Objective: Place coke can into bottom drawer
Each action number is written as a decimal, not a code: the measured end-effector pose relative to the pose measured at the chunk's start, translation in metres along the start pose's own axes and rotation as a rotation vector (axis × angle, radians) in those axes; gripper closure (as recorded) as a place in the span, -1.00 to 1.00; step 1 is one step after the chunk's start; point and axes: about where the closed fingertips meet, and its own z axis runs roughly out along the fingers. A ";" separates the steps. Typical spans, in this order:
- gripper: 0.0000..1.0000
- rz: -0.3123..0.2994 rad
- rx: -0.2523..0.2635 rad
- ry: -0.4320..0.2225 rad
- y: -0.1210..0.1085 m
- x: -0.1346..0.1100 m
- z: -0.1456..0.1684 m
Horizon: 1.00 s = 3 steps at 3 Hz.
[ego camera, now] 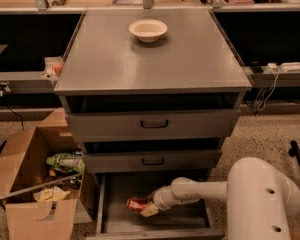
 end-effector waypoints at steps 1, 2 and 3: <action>0.65 0.024 0.009 -0.007 -0.010 0.009 0.013; 0.18 0.024 0.009 -0.007 -0.010 0.009 0.013; -0.28 0.024 0.009 -0.007 -0.010 0.009 0.013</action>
Offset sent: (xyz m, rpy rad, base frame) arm 0.0081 -0.0025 -0.0169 0.0063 0.0050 -0.0257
